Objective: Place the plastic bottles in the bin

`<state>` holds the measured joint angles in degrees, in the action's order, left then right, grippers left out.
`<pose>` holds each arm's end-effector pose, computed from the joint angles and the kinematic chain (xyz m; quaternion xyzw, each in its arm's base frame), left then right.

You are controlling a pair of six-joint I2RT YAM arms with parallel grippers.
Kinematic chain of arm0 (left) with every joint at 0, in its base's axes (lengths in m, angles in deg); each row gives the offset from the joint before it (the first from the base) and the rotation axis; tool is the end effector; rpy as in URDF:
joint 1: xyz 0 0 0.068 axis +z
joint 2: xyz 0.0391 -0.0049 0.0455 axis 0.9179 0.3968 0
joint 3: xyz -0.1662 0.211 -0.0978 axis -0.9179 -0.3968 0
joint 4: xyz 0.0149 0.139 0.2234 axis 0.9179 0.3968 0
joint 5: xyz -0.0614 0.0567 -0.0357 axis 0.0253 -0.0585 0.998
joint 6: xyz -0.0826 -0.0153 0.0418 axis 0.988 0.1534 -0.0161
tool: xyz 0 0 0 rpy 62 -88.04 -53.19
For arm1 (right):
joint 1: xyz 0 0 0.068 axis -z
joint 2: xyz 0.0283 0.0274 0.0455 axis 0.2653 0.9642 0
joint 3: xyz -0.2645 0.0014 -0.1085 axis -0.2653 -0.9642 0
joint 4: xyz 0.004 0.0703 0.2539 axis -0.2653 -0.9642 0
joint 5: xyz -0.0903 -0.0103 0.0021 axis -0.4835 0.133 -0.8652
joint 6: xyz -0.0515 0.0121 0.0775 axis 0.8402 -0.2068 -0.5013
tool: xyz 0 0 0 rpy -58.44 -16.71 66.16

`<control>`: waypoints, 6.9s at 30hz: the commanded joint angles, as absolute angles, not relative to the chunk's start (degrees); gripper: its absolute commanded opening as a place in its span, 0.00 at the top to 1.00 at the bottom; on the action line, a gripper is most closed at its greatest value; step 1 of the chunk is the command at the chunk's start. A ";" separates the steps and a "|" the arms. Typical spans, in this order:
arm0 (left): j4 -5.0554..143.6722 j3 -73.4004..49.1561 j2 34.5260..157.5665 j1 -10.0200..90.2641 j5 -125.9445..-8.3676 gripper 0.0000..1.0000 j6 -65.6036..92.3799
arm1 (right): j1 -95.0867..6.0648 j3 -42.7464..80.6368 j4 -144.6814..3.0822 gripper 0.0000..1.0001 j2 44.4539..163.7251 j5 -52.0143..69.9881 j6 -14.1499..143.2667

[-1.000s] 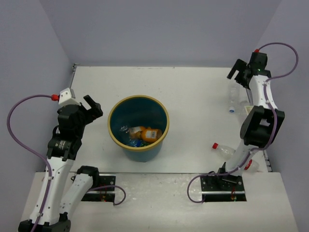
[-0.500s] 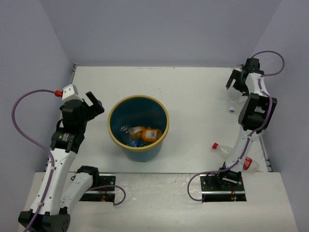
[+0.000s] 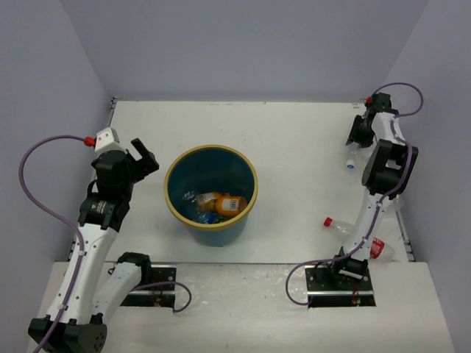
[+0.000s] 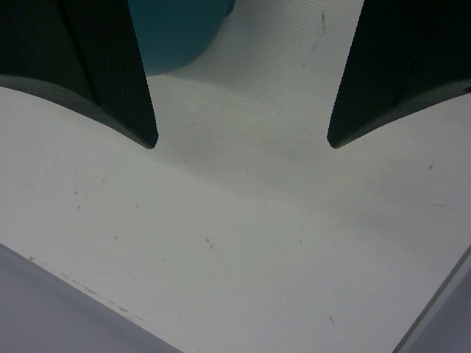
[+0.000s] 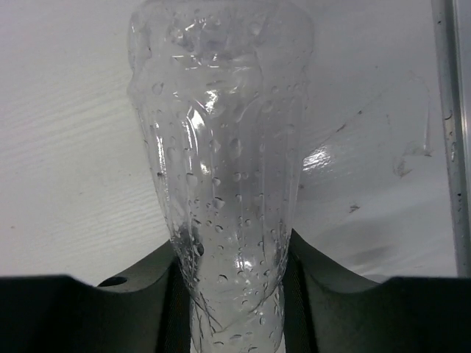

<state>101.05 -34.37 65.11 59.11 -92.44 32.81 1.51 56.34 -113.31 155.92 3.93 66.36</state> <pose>0.2052 -0.0019 0.3276 -0.2478 0.7965 -0.0599 0.5482 0.5118 -0.1514 0.1478 0.1796 0.9554 -0.0024 0.2346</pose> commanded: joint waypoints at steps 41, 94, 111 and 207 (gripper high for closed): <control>107.59 -32.24 58.33 59.41 -91.09 0.00 25.64 | -67.24 23.16 -81.43 0.01 101.17 13.77 61.45; 108.11 -34.46 61.27 59.33 -89.89 0.00 25.28 | -24.47 -29.34 -117.40 0.01 63.54 -7.62 -9.19; 107.68 -35.01 61.78 59.33 -93.17 0.00 26.51 | -23.73 -31.99 -124.08 0.05 59.66 -20.61 -33.66; 110.06 -30.44 60.81 59.41 -94.91 0.00 32.22 | -61.83 18.59 -93.84 0.01 84.45 -2.54 48.00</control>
